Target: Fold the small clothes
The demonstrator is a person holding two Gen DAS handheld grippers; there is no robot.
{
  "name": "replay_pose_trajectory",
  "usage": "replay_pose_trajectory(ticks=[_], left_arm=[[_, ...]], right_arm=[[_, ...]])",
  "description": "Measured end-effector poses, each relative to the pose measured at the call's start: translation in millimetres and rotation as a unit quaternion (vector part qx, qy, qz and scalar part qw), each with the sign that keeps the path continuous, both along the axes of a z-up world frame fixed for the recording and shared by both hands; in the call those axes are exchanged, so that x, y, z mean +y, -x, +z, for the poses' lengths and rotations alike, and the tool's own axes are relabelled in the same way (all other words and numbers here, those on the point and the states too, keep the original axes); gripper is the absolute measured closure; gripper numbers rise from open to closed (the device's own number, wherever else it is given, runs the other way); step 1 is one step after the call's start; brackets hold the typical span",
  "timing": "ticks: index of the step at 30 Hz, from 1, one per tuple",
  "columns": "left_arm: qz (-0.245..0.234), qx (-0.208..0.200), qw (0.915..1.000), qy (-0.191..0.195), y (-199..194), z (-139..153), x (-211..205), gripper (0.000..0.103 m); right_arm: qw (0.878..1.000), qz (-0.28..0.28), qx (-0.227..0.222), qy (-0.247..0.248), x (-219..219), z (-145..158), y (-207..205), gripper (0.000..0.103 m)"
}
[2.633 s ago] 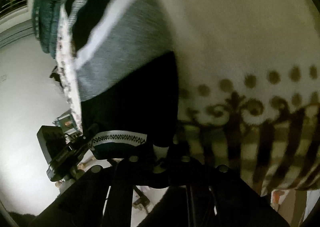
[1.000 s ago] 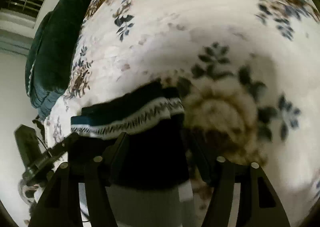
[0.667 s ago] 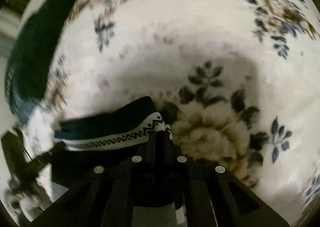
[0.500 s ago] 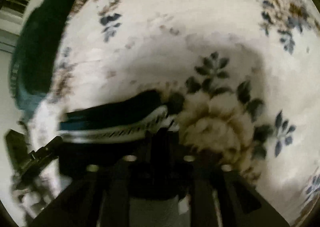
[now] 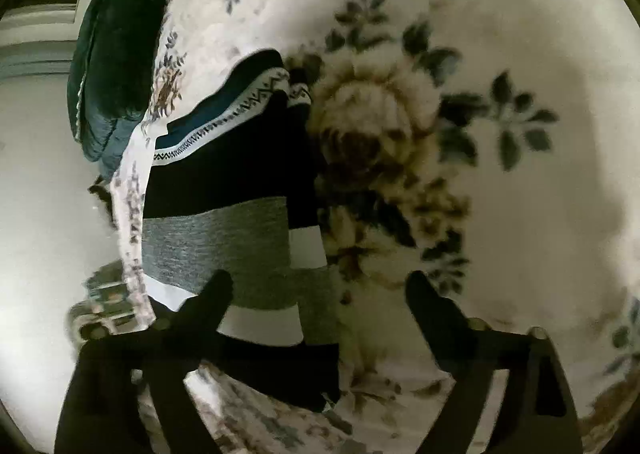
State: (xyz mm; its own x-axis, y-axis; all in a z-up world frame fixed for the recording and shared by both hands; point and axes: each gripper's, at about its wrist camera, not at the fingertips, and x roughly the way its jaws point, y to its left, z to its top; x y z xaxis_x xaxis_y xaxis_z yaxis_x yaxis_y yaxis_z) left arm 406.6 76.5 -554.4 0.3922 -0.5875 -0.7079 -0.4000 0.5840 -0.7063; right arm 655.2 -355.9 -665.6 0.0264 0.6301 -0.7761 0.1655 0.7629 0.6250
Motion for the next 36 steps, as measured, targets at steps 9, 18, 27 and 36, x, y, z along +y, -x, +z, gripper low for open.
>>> replay_pose_trajectory(ticks=[9,18,27,36], left_arm=[[0.075,-0.003,0.9953,0.061,-31,-72,-53,0.022],[0.139,-0.033,0.9872,0.07,-65,-63,-40,0.064],[0.046,-0.056,0.995,0.068,-85,-17,10,0.076],[-0.105,0.024,0.9934,0.039,-65,-39,24,0.046]], right_arm=[[0.996,0.047,0.004,-0.075,31,-48,-68,0.0],[0.99,0.054,-0.027,-0.131,79,-55,-100,0.076],[0.991,-0.031,-0.052,-0.121,64,-4,-23,0.089],[0.993,-0.1,-0.018,-0.054,72,25,187,0.089]])
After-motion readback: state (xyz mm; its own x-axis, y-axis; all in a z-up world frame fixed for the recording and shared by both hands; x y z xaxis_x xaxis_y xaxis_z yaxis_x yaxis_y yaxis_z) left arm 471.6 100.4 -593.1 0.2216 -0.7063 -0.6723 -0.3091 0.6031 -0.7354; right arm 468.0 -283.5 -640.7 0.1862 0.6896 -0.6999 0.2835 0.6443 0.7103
